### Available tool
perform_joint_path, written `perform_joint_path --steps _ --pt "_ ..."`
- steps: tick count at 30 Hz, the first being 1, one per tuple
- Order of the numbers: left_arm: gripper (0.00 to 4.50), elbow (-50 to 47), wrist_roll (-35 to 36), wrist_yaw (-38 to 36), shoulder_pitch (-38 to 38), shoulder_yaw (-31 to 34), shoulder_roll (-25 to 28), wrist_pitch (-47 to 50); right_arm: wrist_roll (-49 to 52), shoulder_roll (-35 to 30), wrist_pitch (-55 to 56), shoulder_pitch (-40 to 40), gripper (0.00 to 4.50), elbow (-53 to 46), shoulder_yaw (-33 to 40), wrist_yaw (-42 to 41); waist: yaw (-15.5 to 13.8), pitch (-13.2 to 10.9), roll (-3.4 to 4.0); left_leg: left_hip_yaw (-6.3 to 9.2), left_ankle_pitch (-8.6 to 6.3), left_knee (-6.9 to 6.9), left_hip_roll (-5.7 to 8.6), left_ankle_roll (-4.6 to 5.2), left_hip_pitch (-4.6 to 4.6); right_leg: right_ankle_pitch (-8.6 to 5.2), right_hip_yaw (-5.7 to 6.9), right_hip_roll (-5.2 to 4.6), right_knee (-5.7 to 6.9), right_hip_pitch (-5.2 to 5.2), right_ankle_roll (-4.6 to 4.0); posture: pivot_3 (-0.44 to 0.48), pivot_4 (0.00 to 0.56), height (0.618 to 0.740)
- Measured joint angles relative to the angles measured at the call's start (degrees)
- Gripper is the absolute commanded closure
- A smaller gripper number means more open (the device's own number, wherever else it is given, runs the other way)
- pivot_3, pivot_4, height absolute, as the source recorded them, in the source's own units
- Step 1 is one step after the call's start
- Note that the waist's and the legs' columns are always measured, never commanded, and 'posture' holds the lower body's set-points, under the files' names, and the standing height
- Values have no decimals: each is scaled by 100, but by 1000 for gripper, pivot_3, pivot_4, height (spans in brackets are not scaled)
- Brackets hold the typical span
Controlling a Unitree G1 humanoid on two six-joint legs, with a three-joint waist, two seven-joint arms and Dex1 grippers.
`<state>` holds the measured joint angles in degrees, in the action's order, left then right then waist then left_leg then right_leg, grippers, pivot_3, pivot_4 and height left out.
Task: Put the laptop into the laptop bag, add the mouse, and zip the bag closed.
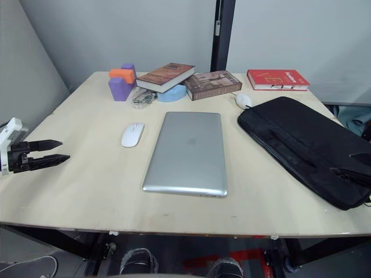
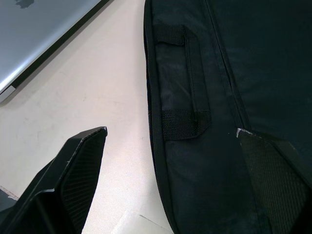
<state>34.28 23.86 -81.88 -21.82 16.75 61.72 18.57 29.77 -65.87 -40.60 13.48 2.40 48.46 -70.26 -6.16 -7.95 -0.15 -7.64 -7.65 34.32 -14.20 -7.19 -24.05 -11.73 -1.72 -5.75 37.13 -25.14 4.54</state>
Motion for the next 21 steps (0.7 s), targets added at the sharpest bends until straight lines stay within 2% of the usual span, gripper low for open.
perform_joint_path --steps 4,10,14,21 --pt "32 -73 12 59 -123 -24 -61 95 78 62 -105 -122 0 -100 -8 61 0 0 0 0 0 2 0 1 1 0 -1 0 3 1 0 0 150 725" --pt "32 -762 81 411 -307 -244 -412 882 257 260 -235 -351 0 -338 -28 275 -15 1 -1 1 1 5 1 1 1 0 1 -1 5 4 -1 0 150 725" --pt "32 -1081 181 761 -706 -517 -885 1671 400 454 -328 -638 0 -407 -149 560 -26 1 0 3 2 18 1 4 -2 1 0 -1 15 3 -2 0 150 725" --pt "32 -1436 656 1156 -1374 -968 -1497 3448 850 966 -679 -693 0 -1388 -303 1050 -37 2 2 3 2 20 2 4 -2 1 -1 -1 19 2 -2 0 150 725"
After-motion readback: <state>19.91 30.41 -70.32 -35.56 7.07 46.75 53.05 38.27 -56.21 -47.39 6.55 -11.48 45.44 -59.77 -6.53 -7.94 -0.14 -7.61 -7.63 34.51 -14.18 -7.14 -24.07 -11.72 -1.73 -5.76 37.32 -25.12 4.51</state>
